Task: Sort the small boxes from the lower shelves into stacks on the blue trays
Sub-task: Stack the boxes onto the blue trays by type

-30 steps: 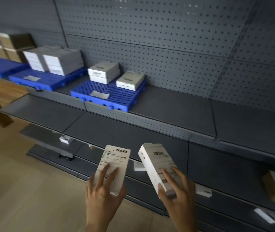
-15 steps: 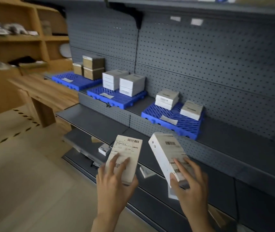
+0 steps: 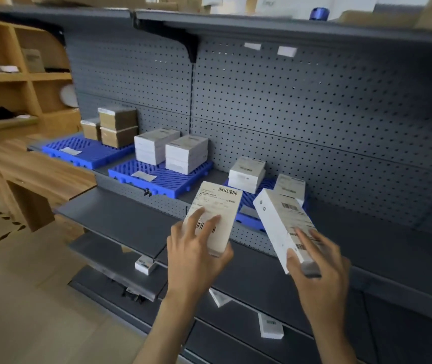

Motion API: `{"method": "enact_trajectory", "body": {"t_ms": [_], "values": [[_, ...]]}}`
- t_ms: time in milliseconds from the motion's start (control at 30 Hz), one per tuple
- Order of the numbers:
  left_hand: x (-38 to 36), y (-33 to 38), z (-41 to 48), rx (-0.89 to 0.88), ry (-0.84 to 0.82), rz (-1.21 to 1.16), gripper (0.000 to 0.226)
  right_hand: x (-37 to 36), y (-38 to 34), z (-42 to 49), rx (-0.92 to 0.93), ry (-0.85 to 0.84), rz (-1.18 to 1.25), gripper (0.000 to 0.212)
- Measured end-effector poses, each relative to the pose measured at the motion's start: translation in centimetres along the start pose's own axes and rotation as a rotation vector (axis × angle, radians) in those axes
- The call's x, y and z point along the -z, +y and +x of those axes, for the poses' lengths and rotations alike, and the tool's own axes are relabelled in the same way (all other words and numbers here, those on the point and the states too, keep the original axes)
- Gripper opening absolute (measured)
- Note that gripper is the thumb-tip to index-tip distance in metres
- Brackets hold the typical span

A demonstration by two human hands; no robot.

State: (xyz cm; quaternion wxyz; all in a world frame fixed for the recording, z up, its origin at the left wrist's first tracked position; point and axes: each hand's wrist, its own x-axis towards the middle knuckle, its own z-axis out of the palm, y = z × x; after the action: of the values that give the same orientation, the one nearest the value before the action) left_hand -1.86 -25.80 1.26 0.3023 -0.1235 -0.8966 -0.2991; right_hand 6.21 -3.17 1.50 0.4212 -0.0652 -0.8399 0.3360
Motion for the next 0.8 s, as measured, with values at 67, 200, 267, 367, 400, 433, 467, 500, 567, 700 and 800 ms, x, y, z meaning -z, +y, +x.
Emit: {"method": "enact_trajectory", "body": {"t_ms": [67,200,267,367,400,433,467,500,567,700,800], "values": [[-2.0,1.1,2.7,-0.036,-0.011,-0.007,0.06,-0.2,1.1,1.7,-0.028,0.05,-0.055,0.054],[-6.2,3.7,7.3,-0.122,-0.039,-0.041,0.058,0.0,3.5,4.5,-0.077,0.143,-0.12,0.046],[-8.4,5.2,9.3,-0.156,-0.066,-0.032,0.059,0.3,4.7,5.5,-0.091,0.154,-0.165,0.046],[-11.5,7.5,11.8,-0.172,-0.123,-0.042,0.062,0.7,6.7,6.8,-0.136,0.188,-0.206,0.046],[-12.5,8.2,12.5,-0.18,-0.138,-0.048,0.062,0.7,7.4,7.2,-0.153,0.204,-0.224,0.047],[-13.5,8.8,13.2,-0.19,-0.149,-0.05,0.062,0.8,8.0,7.4,-0.169,0.22,-0.245,0.049],[-14.5,9.3,13.8,-0.199,-0.162,-0.045,0.063,0.8,8.8,7.7,-0.188,0.23,-0.259,0.051],[-15.4,9.9,14.5,-0.203,-0.176,-0.036,0.063,1.0,9.6,8.0,-0.203,0.237,-0.267,0.05],[-17.4,10.9,15.7,-0.206,-0.209,-0.022,0.065,1.1,11.2,8.3,-0.233,0.252,-0.274,0.045],[-20.2,12.6,17.0,-0.185,-0.29,-0.004,0.073,1.5,12.5,8.1,-0.274,0.266,-0.297,0.048],[-21.8,13.6,17.8,-0.13,-0.366,0.019,0.07,2.2,13.1,7.2,-0.28,0.25,-0.303,0.048]]}}
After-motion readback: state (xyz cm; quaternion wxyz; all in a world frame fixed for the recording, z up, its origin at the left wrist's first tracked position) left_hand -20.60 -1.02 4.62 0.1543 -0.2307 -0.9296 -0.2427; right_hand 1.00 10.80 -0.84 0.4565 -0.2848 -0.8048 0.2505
